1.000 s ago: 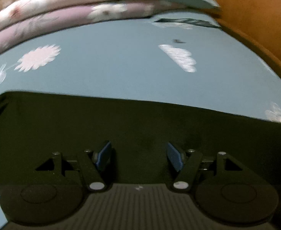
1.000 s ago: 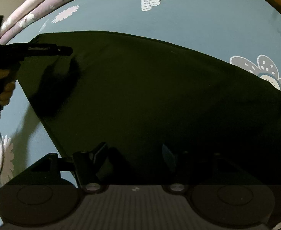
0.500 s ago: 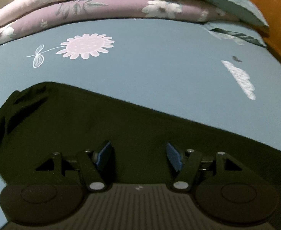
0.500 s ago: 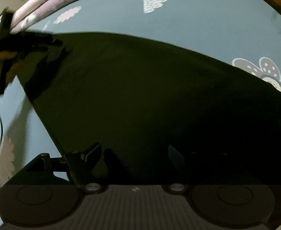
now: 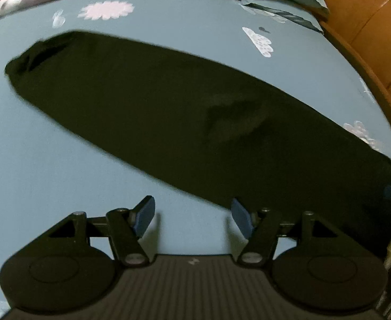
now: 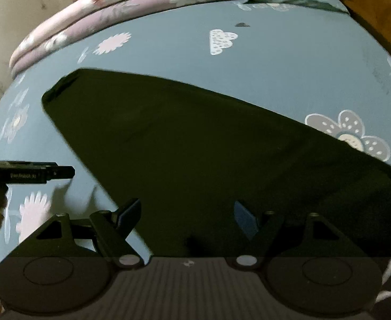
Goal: Fold clothes
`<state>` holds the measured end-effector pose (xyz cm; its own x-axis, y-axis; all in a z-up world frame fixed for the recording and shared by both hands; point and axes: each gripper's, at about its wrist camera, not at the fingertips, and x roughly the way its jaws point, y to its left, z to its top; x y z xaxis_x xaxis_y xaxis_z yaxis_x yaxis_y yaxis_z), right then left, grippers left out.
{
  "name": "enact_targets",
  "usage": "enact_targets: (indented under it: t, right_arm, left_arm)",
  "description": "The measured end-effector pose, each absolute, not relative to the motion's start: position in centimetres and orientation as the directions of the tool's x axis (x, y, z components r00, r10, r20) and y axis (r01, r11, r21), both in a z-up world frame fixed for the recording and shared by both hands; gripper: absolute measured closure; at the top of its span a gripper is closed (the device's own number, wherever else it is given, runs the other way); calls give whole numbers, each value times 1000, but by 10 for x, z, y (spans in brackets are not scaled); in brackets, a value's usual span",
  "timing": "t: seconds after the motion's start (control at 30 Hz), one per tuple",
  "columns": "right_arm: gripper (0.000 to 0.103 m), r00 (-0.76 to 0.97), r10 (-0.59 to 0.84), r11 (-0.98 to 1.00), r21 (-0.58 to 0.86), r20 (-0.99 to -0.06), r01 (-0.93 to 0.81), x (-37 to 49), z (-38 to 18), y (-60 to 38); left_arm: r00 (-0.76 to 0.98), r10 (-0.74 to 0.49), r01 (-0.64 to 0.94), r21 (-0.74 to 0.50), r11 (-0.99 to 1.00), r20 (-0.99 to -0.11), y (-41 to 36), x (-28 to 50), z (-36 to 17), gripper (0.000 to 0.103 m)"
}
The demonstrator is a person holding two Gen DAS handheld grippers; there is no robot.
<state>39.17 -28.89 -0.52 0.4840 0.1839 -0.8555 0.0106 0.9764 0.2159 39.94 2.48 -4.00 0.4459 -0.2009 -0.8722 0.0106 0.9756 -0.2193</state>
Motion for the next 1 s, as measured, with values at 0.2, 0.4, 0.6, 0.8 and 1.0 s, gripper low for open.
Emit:
enact_targets:
  t: [0.2,0.4,0.6,0.8,1.0]
  right_arm:
    - [22,408,176,972,225,-896,74,324,43,-268]
    - [29,303,274,961,252,-913,-111,285,33,-245]
    - [50,211,324,937,282,-922,-206,258,-4,-221]
    - [50,264,205,972,164,-942,-168,244,-42,-183]
    - [49,323,15,968,-67,-946,-240,229,-69,-144]
  left_arm:
    - [352,-288,64,-284,957,-890,9,368,7,39]
    - [374,-255,80,-243,967,-891,-20,350,49,37]
    - [416,-260,28,-274,961,-872,-50,322,31,37]
    - [357,-303,16,-319,948,-883,-49,294,-14,37]
    - [341,-288,11,-302,953,-895,-29,261,-30,37]
